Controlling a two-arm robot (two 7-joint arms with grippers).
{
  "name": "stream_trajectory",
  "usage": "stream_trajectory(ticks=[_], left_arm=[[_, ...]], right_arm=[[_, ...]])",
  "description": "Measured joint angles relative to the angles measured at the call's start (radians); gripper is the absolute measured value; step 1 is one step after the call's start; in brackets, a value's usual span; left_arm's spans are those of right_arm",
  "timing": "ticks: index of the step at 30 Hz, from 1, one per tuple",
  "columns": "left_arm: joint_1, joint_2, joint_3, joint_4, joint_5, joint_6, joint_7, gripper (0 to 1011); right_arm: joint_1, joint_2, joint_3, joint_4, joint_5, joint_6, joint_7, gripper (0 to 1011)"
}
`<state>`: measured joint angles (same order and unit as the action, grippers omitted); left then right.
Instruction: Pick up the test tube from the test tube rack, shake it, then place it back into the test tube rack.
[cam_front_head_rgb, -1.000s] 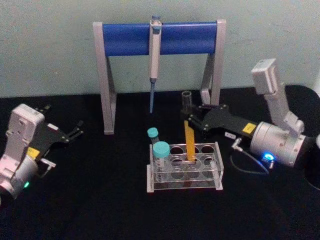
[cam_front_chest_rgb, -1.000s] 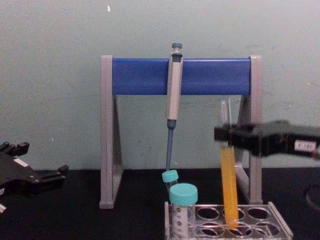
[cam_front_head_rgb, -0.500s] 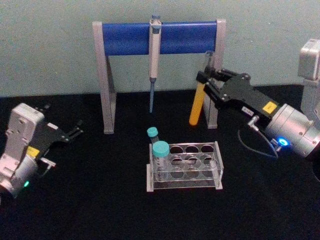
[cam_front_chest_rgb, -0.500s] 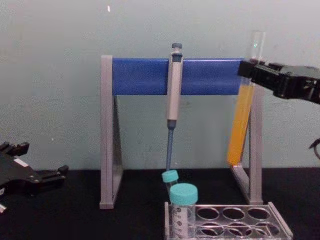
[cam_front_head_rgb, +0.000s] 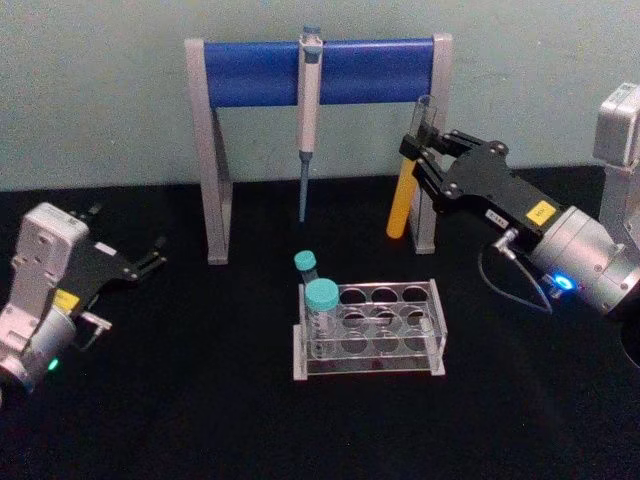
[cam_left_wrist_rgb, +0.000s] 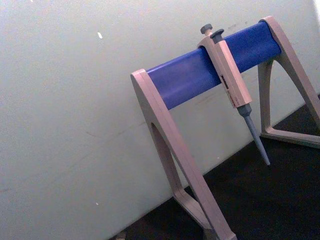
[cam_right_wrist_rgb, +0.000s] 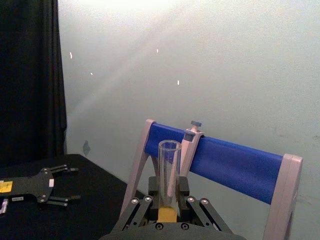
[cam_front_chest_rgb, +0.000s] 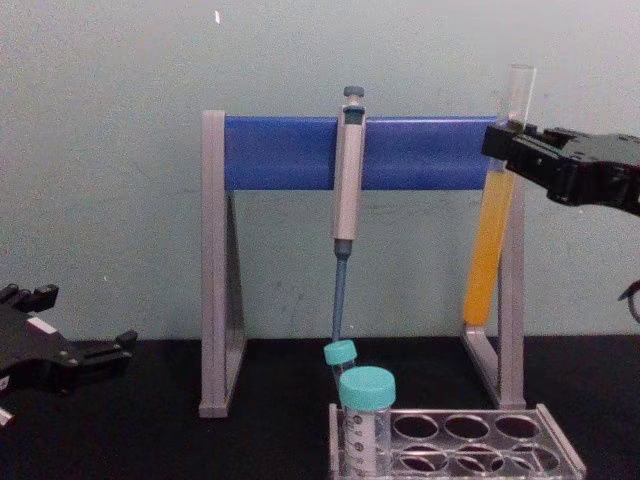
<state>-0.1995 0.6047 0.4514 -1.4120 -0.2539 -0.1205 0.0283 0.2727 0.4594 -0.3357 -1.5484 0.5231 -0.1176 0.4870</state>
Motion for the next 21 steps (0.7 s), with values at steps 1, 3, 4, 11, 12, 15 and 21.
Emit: stream_trajectory(ticks=[1,3,4,11,12,15,21], left_arm=[[0.0,0.0,0.0,0.0,0.0,0.0,0.0,1002],[0.0,0.0,0.0,0.0,0.0,0.0,0.0,1001],[0.0,0.0,0.0,0.0,0.0,0.0,0.0,1001],[0.0,0.0,0.0,0.0,0.0,0.0,0.0,1001],[0.0,0.0,0.0,0.0,0.0,0.0,0.0,1002],[0.0,0.0,0.0,0.0,0.0,0.0,0.0,1001],[0.0,0.0,0.0,0.0,0.0,0.0,0.0,1001]], right_arm=[[0.0,-0.002,0.002,0.0,-0.002,0.0,0.001,221],[0.0,-0.003,0.002,0.0,-0.005,0.0,0.002,221],[0.0,-0.003,0.003,0.0,-0.005,0.0,0.003,221],[0.002,0.006,-0.005,-0.002,0.015,0.0,0.069,221],[0.003,0.01,-0.007,-0.003,0.023,0.003,0.082,221],[0.007,0.028,-0.015,-0.007,0.062,0.018,0.137,221],[0.008,0.095,-0.024,-0.031,0.137,0.07,0.228,221]])
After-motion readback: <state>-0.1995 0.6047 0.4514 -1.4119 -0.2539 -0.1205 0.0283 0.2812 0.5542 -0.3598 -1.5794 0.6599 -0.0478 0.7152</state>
